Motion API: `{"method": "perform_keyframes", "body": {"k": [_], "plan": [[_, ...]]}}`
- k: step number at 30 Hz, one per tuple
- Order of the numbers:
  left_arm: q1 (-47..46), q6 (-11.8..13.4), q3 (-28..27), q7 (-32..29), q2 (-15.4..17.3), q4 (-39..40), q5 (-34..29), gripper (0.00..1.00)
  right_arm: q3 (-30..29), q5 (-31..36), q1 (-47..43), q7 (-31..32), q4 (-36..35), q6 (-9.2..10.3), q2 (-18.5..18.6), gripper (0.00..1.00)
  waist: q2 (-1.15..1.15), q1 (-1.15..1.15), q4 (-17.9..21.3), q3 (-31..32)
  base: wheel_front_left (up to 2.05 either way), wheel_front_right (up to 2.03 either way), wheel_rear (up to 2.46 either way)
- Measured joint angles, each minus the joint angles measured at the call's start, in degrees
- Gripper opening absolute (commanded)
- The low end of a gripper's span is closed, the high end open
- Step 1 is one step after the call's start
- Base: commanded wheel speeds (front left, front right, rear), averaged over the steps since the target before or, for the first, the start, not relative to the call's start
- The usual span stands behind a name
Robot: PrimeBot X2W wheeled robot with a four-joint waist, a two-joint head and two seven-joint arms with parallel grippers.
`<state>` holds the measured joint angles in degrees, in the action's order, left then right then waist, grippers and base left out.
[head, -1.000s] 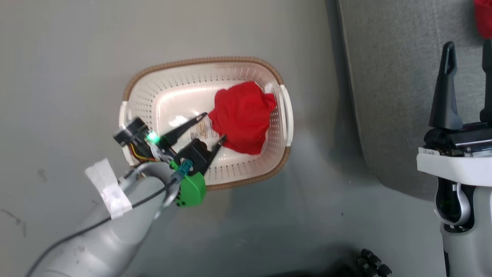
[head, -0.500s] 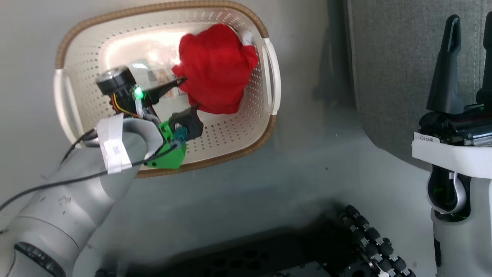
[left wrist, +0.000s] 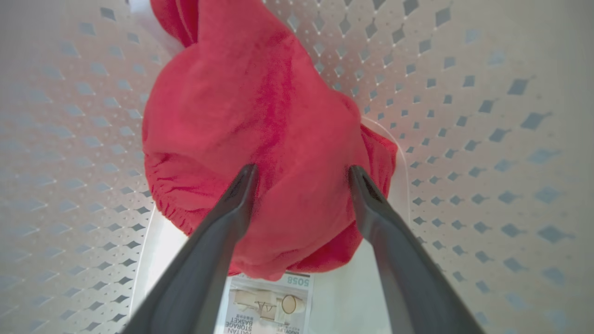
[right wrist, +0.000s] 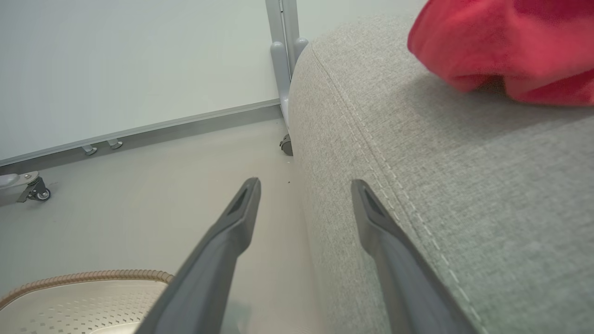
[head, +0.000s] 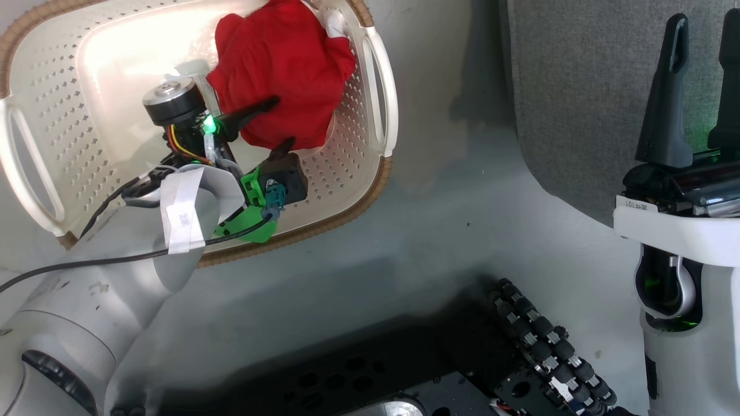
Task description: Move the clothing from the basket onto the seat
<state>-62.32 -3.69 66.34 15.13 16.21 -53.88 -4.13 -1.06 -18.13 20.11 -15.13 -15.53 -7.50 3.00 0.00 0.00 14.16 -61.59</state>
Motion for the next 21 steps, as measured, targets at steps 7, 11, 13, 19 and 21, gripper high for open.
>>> {"method": "perform_keyframes", "body": {"k": [7,11,13,19,21], "plan": [[-2.1,2.3,1.6,0.0,-1.9,-7.9,-0.6,1.00,0.4,-1.4,-1.0,0.0,-0.4,0.00,0.0,1.00,0.00,0.00,0.5,-0.6,0.00,0.00,0.00],[-3.5,2.9,2.0,0.0,-3.4,-10.8,-0.6,1.00,0.7,-2.1,-1.1,0.0,-0.5,0.01,0.0,1.00,0.00,0.00,0.8,-0.9,0.00,0.00,0.00],[-4.0,2.9,2.2,0.0,-4.0,-11.7,-0.5,1.00,1.0,-2.3,-1.3,0.0,-0.5,0.00,0.0,1.00,0.00,0.00,1.0,-1.0,0.00,0.00,0.00],[-5.6,1.9,2.5,0.0,-6.0,-13.5,0.3,1.00,1.6,-2.9,-2.3,0.0,-0.5,-0.01,-0.1,1.00,0.00,0.00,1.7,-1.2,0.00,0.00,0.00],[-6.1,1.2,2.4,0.0,-6.7,-14.4,0.9,1.00,1.7,-2.9,-2.7,0.0,-0.5,-0.04,-0.1,1.00,0.00,0.00,1.9,-1.3,0.00,0.00,0.00]]}}
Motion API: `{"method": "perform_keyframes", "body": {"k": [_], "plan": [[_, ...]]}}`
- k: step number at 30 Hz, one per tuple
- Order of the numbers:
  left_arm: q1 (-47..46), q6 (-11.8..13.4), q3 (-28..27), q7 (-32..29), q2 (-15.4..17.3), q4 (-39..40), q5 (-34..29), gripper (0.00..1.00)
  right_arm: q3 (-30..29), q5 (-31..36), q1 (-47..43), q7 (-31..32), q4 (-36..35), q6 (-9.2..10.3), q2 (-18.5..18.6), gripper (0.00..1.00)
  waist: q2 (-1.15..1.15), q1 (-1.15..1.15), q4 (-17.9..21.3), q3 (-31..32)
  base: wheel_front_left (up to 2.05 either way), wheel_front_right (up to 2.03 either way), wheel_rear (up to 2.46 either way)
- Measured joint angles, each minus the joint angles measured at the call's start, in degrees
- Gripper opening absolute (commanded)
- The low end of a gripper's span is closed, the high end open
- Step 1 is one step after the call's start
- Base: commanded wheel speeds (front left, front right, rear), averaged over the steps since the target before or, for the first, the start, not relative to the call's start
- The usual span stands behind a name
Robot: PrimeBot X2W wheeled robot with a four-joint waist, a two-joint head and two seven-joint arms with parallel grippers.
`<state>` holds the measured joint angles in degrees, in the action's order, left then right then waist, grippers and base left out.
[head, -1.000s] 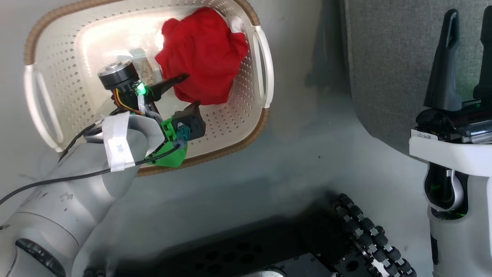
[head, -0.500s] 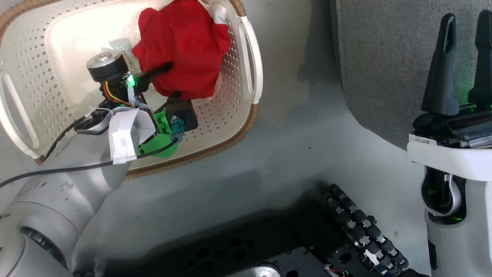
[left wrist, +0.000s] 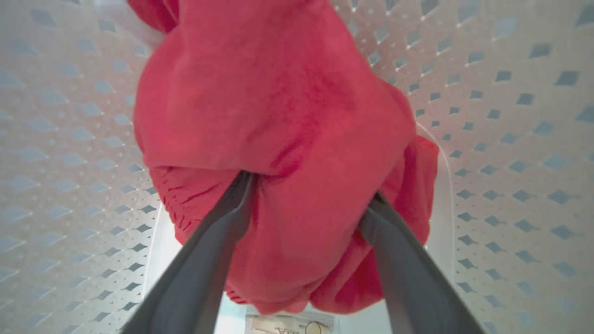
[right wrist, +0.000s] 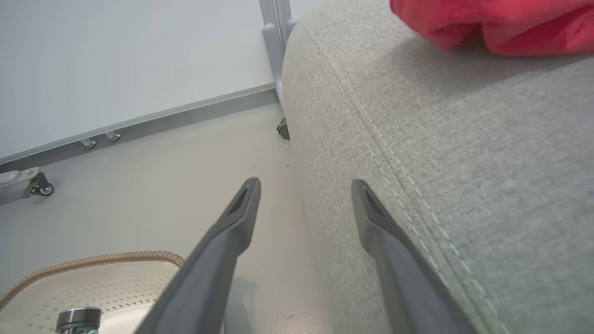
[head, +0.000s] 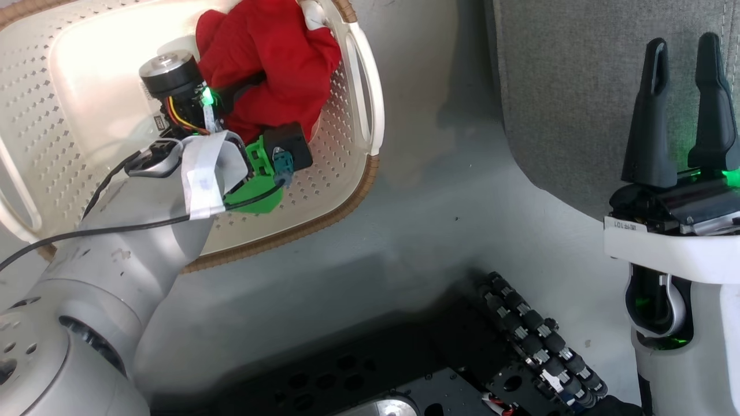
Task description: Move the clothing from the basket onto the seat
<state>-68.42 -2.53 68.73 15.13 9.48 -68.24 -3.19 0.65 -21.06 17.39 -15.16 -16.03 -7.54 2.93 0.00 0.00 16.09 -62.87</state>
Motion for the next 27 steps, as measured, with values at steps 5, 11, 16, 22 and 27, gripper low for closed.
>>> {"method": "perform_keyframes", "body": {"k": [5,11,16,22,27], "plan": [[-1.2,-2.2,-0.1,0.0,-1.7,-2.2,1.9,1.00,0.4,-0.1,-1.1,0.0,-0.5,0.00,0.0,1.00,0.00,0.00,0.4,0.0,0.00,0.00,0.00],[-2.0,-4.1,0.0,-2.0,-2.7,-4.6,3.4,1.00,0.8,-0.1,-2.8,0.0,-1.1,0.00,0.0,1.00,0.00,0.00,0.7,0.1,0.00,0.00,0.00],[-2.5,-4.6,0.2,-6.1,-3.2,-5.3,5.5,1.00,0.9,-0.1,-3.9,0.0,-1.7,0.01,0.0,1.00,0.00,0.00,0.8,0.1,0.00,0.00,0.00],[-1.8,-4.9,1.8,-12.4,-3.6,-5.5,9.3,0.97,0.9,0.1,-4.5,0.0,-1.9,0.01,0.0,1.00,0.00,0.00,0.8,0.3,0.00,0.00,0.00],[-1.5,-4.9,3.4,-14.1,-3.8,-5.5,11.6,0.00,1.1,0.3,-4.6,0.0,-1.9,0.01,0.0,1.00,0.00,0.00,0.8,0.4,0.00,0.00,0.00]]}}
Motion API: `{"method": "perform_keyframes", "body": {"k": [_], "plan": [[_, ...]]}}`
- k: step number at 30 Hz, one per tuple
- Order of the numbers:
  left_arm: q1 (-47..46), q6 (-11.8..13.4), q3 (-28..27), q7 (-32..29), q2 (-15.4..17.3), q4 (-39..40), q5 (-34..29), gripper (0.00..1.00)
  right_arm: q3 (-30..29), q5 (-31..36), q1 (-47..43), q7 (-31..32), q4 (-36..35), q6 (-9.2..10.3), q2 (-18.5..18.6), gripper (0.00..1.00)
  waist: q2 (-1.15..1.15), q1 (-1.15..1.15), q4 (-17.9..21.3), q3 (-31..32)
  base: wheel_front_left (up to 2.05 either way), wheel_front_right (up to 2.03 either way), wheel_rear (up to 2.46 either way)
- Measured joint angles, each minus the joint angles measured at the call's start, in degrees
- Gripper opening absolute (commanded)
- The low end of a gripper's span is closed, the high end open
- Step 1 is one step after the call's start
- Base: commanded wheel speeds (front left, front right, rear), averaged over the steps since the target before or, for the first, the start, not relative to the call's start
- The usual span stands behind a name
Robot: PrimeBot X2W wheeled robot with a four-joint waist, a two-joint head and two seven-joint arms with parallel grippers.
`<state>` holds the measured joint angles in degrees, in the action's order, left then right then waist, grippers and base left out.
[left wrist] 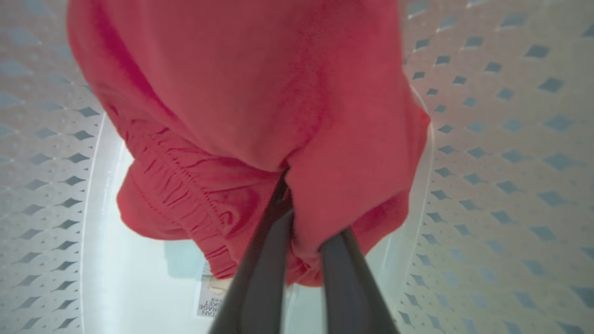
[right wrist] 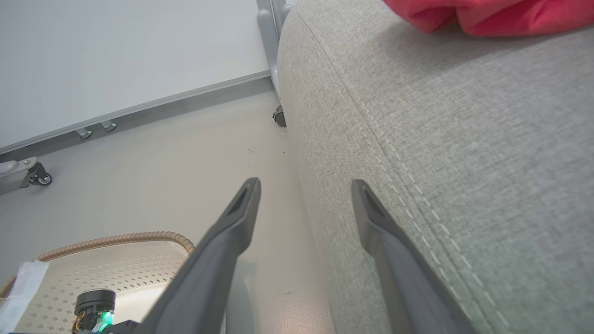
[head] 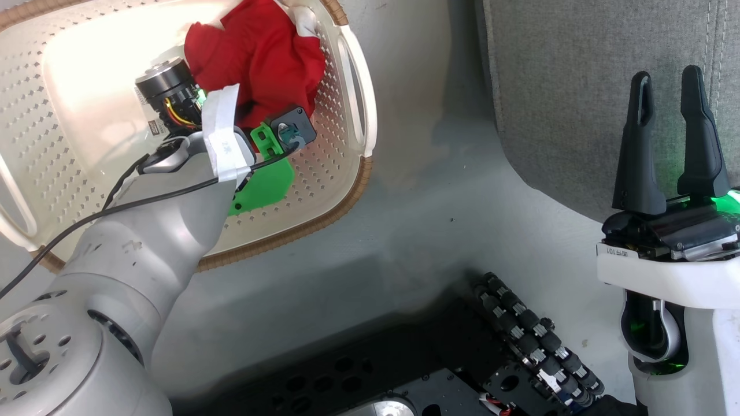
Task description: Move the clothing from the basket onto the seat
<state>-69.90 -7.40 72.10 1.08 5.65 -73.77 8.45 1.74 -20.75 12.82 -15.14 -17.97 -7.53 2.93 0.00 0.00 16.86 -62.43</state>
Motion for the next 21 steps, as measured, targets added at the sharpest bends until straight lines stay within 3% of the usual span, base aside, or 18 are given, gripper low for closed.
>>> {"method": "perform_keyframes", "body": {"k": [15,21], "plan": [[-0.1,0.0,1.0,0.9,1.7,0.0,5.0,0.00,0.1,0.9,3.0,0.0,0.5,-0.01,0.0,1.00,0.00,0.00,-0.2,1.4,0.00,0.00,0.00],[-0.1,0.0,0.9,3.9,2.4,-0.1,6.2,0.00,-0.4,1.2,5.9,0.0,1.8,0.00,0.0,1.00,0.00,0.00,-0.4,2.8,0.00,0.00,0.00]]}}
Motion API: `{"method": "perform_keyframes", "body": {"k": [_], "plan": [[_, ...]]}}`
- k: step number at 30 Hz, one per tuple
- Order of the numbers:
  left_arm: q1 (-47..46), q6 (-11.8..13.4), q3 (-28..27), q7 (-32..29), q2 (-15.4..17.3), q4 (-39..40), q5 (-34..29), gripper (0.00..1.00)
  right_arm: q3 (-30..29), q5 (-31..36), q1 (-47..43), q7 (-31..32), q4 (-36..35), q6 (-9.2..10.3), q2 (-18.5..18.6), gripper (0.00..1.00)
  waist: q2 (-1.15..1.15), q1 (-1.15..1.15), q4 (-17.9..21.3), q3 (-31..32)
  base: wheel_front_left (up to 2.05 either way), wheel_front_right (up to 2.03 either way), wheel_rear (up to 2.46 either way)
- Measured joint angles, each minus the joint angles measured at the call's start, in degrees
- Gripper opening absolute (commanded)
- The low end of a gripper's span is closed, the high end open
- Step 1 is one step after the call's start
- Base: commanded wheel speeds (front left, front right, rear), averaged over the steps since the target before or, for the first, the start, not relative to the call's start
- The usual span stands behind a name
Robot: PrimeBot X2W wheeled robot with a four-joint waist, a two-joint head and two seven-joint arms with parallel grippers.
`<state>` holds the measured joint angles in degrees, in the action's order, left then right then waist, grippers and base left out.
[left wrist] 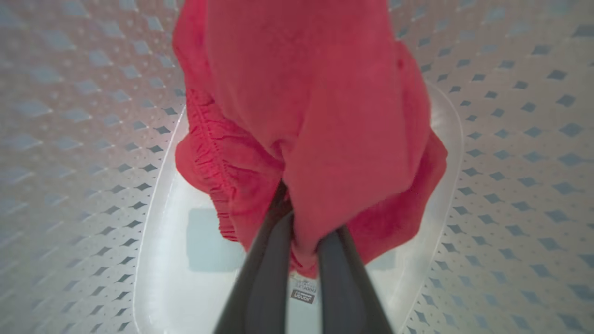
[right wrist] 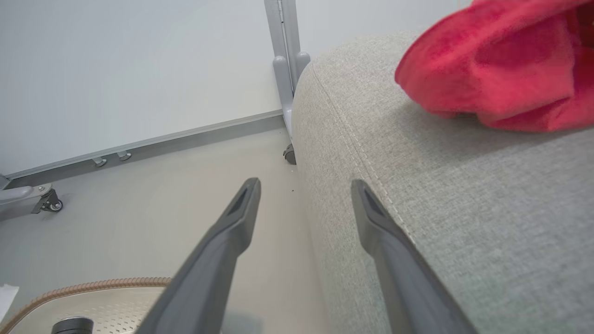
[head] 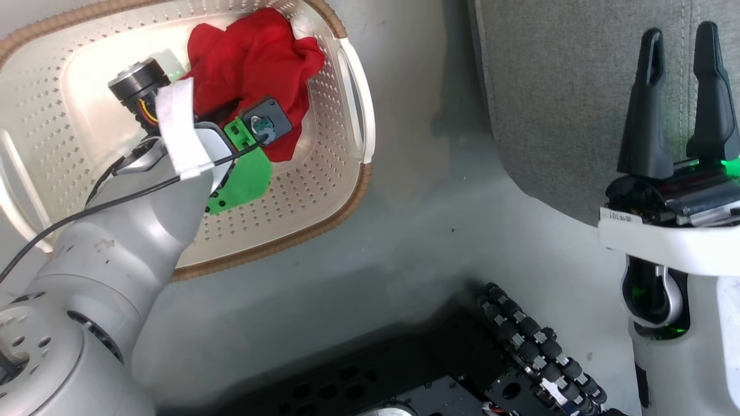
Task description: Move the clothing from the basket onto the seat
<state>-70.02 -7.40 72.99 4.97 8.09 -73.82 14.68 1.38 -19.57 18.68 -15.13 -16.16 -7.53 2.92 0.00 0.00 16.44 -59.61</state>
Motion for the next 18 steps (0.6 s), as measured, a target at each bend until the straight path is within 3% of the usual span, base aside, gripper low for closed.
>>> {"method": "perform_keyframes", "body": {"k": [5,18], "plan": [[0.6,0.5,-0.8,2.7,1.0,0.0,1.6,0.00,-0.1,0.8,2.8,0.0,1.8,0.00,0.1,1.00,0.00,0.00,-0.4,2.1,0.00,0.00,0.00],[11.9,1.9,-3.9,8.8,-1.4,-0.1,6.9,0.00,0.1,1.5,1.4,0.0,8.2,0.00,2.6,1.00,0.00,0.00,-3.4,14.2,0.00,0.00,0.00]]}}
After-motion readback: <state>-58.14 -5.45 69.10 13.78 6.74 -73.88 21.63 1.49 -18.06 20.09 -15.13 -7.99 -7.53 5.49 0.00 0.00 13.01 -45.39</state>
